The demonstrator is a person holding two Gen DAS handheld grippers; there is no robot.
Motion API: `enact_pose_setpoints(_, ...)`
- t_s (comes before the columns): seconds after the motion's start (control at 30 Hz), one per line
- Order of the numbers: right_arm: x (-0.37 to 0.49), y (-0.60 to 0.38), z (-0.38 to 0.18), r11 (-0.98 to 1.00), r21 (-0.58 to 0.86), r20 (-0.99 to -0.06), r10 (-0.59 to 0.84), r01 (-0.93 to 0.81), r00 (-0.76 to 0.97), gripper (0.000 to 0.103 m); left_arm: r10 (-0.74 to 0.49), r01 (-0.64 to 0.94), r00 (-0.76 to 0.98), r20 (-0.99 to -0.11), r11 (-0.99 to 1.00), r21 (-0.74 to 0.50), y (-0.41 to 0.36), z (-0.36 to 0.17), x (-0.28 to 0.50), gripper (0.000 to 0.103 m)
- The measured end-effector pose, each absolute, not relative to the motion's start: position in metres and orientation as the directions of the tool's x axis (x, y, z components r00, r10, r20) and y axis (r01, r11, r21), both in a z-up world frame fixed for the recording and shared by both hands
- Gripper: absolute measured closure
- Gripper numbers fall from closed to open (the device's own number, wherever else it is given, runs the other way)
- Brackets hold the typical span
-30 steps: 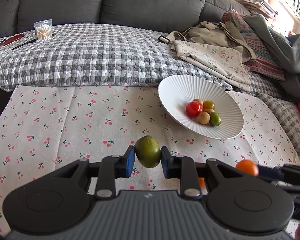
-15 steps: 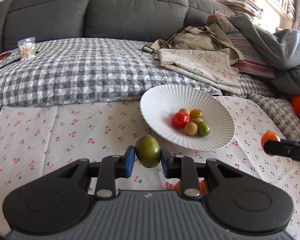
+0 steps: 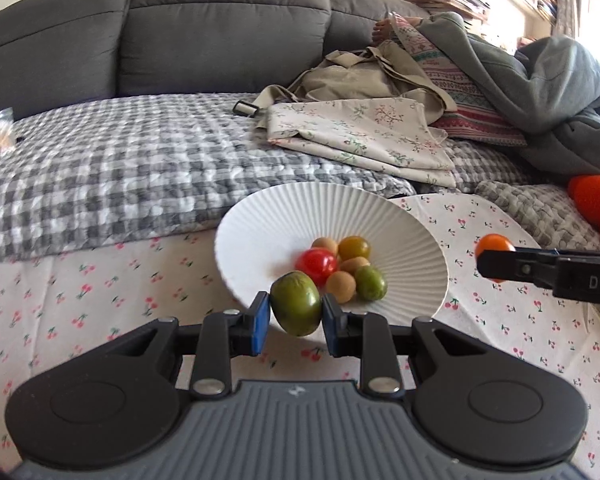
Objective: Organize fruits
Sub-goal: 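Carry the lime and tangerine over the white bowl, then open both tools to release the lime and tangerine into the bowl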
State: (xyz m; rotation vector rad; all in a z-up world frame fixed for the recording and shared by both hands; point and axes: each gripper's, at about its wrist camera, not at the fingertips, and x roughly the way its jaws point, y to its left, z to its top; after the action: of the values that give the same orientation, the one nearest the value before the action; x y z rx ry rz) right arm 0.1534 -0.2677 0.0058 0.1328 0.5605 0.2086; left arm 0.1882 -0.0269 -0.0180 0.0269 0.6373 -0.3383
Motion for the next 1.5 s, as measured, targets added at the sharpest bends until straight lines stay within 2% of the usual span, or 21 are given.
enact_pose_setpoints(0.4, 0.181, -0.252, -0.005, 0.975, 0.130, -0.520, 0.224, -0.183, 0.824, 0.074, -0.288, 0.352, 0.749, -0.597, 0.936, -0.009, -0.054, -0.032, 0.213, 0.077)
enact_pose_setpoints(0.6, 0.193, -0.240, -0.018, 0.978, 0.087, -0.552, 0.207, -0.191, 0.808, 0.074, -0.276, 0.354, 0.743, -0.609, 0.935, 0.009, -0.060, -0.042, 0.220, 0.077)
enact_pose_setpoints(1.2, 0.203, -0.233, -0.030, 0.980, 0.078, -0.574, 0.196, -0.185, 0.795, 0.070, -0.256, 0.339, 0.741, -0.621, 0.941, 0.016, -0.060, -0.052, 0.226, 0.076)
enact_pose_setpoints(1.27, 0.202, -0.235, -0.027, 0.980, 0.087, -0.567, 0.197, -0.179, 0.800, 0.069, -0.255, 0.336, 0.742, -0.621, 0.942, 0.015, -0.060, -0.051, 0.226, 0.073)
enact_pose_setpoints(1.37, 0.201, -0.239, -0.023, 0.980, 0.105, -0.560, 0.197, -0.167, 0.805, 0.066, -0.251, 0.323, 0.748, -0.615, 0.946, 0.007, -0.058, -0.047, 0.224, 0.060)
enact_pose_setpoints(1.5, 0.199, -0.242, -0.017, 0.979, 0.122, -0.549, 0.203, -0.163, 0.810, 0.064, -0.253, 0.315, 0.758, -0.601, 0.949, -0.003, -0.055, -0.040, 0.222, 0.056)
